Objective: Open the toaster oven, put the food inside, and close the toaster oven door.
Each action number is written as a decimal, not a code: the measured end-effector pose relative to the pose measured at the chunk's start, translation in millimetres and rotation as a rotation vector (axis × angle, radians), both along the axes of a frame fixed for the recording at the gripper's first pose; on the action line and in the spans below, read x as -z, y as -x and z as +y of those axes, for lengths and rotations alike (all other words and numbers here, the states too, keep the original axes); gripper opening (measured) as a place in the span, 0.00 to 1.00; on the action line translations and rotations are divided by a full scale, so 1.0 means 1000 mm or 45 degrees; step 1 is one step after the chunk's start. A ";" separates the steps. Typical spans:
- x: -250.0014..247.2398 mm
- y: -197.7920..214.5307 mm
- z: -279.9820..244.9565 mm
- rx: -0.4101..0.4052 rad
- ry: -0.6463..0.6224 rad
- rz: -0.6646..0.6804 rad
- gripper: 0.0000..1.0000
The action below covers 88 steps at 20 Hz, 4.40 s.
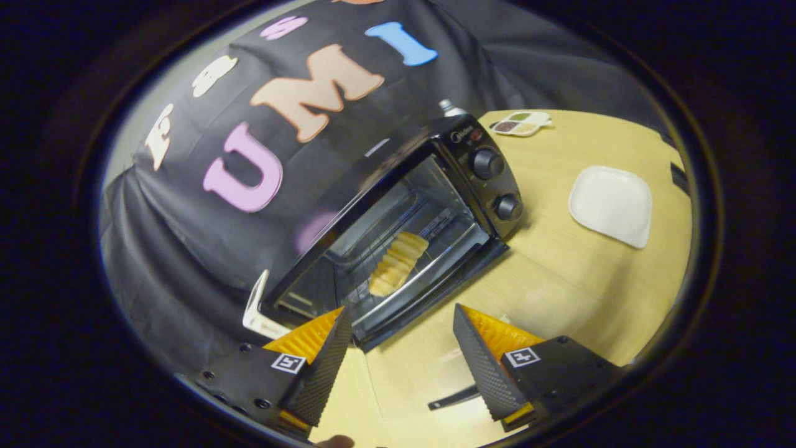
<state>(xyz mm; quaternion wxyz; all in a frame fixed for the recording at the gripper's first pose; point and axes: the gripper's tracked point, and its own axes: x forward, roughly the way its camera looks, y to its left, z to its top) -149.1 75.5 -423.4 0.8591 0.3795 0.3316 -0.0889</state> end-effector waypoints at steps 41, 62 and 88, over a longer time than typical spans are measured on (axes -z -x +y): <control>0.098 0.101 0.004 -0.679 0.627 0.322 1.00; 0.000 -0.012 0.008 -0.554 0.647 0.004 1.00; -0.249 -0.124 -0.045 -0.354 0.798 -0.562 0.99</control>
